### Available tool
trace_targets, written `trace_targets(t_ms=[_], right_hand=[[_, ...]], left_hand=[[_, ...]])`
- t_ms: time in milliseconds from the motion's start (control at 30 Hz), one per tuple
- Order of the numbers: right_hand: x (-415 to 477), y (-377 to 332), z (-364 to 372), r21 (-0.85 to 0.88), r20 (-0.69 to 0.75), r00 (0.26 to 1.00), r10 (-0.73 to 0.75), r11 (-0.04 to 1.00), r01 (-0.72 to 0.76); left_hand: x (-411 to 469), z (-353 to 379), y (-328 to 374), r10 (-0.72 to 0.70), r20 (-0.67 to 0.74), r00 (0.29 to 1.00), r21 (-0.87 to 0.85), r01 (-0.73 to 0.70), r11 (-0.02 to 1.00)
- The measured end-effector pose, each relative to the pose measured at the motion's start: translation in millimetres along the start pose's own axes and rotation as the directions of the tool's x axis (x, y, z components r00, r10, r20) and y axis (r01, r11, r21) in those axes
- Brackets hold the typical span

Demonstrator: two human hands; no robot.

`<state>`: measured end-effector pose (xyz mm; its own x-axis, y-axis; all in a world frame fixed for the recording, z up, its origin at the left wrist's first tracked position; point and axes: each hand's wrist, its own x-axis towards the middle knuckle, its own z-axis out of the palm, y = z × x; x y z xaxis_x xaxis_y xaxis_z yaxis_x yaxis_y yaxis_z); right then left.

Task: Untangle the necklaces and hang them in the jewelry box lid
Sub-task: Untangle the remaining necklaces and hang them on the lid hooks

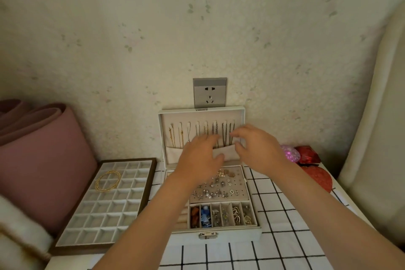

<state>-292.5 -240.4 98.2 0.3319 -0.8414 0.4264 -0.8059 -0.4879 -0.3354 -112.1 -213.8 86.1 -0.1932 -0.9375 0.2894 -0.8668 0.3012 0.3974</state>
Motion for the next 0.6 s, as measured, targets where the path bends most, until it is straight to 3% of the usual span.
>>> trace_targets(t_ms=[67, 133, 233, 267, 333, 433, 500, 600], right_hand=[[2, -7, -15, 0.029, -0.14, 0.989, 0.037, 0.999, -0.033], [7, -13, -28, 0.054, -0.212, 0.974, 0.082, 0.996, -0.072], [14, -20, -36, 0.177, -0.122, 0.976, 0.183, 0.971, -0.16], [16, -22, -37, 0.233, -0.049, 0.974, 0.22, 0.951, -0.203], [17, -28, -37, 0.325, 0.104, 0.962, 0.252, 0.906, -0.272], [14, -35, -34, 0.426, 0.214, 0.942, 0.257, 0.844, -0.327], [12, -37, -33, 0.471, 0.18, 0.94, 0.291, 0.813, -0.342], [3, -39, -37, 0.443, 0.106, 0.947, 0.303, 0.838, -0.318]], left_hand=[[-4, -20, -3, -0.007, -0.191, 0.982, -0.062, -0.005, 0.998], [-7, -42, -8, -0.059, -0.403, 0.913, -0.115, 0.013, 0.993], [-11, -69, -19, -0.22, -0.58, 0.784, -0.216, 0.113, 0.97], [-11, -75, -23, -0.293, -0.558, 0.776, -0.282, 0.155, 0.947], [-9, -81, -33, -0.438, -0.376, 0.817, -0.452, 0.251, 0.856], [-8, -86, -43, -0.468, -0.073, 0.881, -0.582, 0.344, 0.737], [-11, -86, -44, -0.438, -0.053, 0.897, -0.582, 0.328, 0.744], [-22, -86, -47, -0.425, -0.176, 0.888, -0.564, 0.263, 0.783]])
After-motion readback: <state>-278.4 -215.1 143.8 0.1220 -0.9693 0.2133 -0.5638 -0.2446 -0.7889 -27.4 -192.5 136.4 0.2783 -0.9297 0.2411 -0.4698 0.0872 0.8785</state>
